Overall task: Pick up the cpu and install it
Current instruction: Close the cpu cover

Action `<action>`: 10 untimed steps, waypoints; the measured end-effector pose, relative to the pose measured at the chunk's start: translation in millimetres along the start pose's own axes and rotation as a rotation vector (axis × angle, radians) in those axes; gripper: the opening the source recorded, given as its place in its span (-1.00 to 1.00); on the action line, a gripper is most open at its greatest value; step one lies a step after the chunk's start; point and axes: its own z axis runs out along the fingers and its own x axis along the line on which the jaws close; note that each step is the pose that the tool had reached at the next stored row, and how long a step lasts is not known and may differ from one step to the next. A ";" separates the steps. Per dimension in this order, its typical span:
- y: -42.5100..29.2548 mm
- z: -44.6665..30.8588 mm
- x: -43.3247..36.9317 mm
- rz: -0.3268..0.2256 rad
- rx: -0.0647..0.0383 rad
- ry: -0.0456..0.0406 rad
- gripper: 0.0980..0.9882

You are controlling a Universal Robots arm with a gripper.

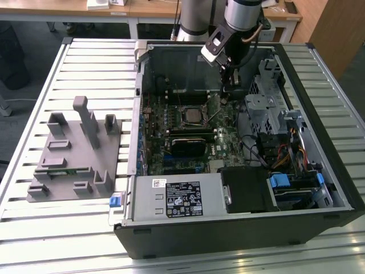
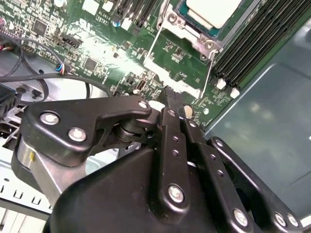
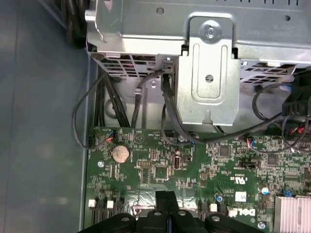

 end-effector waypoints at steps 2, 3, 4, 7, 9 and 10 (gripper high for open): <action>2.0 1.3 0.3 0.000 0.002 -0.0002 -0.98; 3.2 2.0 0.5 0.000 0.002 -0.0003 -0.98; 4.2 2.8 0.6 0.000 0.003 -0.0002 -0.98; 6.7 5.5 1.1 0.000 0.007 -0.0002 -0.98; 7.3 7.8 1.4 0.000 0.009 -0.0003 -0.98; 7.4 9.3 1.5 0.000 0.011 -0.0002 -0.98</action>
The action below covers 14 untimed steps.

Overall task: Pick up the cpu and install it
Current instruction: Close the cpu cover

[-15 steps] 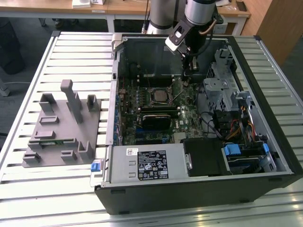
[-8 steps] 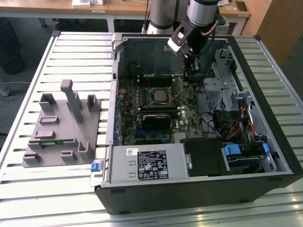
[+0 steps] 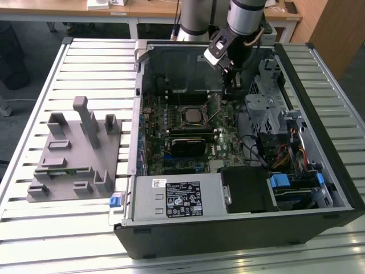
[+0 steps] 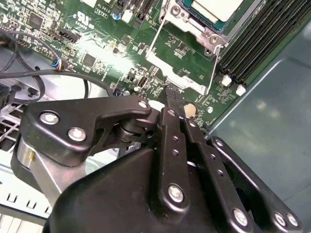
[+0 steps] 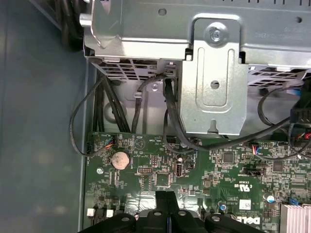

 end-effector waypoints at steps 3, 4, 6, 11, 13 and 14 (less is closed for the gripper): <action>0.0 4.5 0.4 0.000 0.003 0.0002 -0.98; 0.1 5.6 0.5 0.000 0.004 0.0002 -0.98; -0.5 6.2 0.5 0.000 0.005 0.0001 -0.98; -9.0 6.3 0.7 0.000 0.005 0.0001 -0.98; -14.2 6.3 0.9 0.000 0.005 0.0002 -0.98; -16.9 6.4 1.0 0.000 0.005 0.0001 -0.98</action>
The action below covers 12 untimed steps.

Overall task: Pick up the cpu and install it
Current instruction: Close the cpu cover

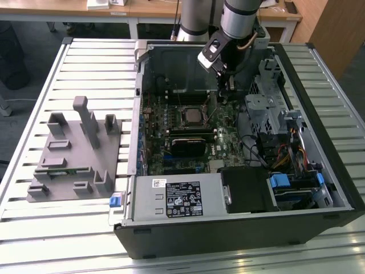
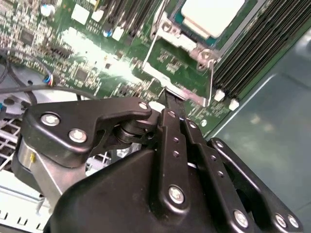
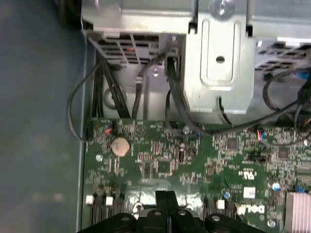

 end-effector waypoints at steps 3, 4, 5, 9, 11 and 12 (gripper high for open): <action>-10.4 0.2 0.3 0.000 0.000 0.0000 -0.98; -13.9 0.2 0.4 0.000 0.000 -0.0001 -0.98; -17.4 0.4 0.6 0.000 0.000 0.0000 -0.98; -28.8 1.1 1.0 0.000 0.000 0.0002 -0.98; -33.0 1.5 1.2 0.000 0.000 0.0001 -0.98; -35.0 1.7 1.3 0.000 0.000 -0.0001 -0.98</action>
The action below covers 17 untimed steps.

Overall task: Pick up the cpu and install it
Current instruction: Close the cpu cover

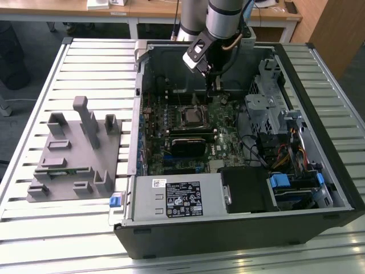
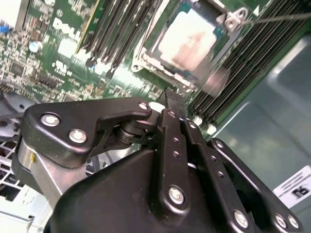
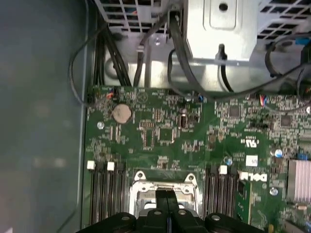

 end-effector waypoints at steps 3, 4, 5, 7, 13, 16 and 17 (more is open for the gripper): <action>-6.3 0.7 0.3 0.000 0.000 -0.0001 -0.98; -9.0 1.0 0.4 0.000 0.000 0.0001 -0.98; -12.0 1.3 0.4 0.000 0.000 0.0001 -0.98; -19.1 1.9 0.6 0.000 0.000 0.0000 -0.98; -36.5 4.8 1.0 0.000 0.000 0.0002 -0.98; -40.6 8.3 -1.4 0.000 0.000 0.0001 -0.98; -42.1 10.2 -1.6 0.000 0.000 0.0001 -0.98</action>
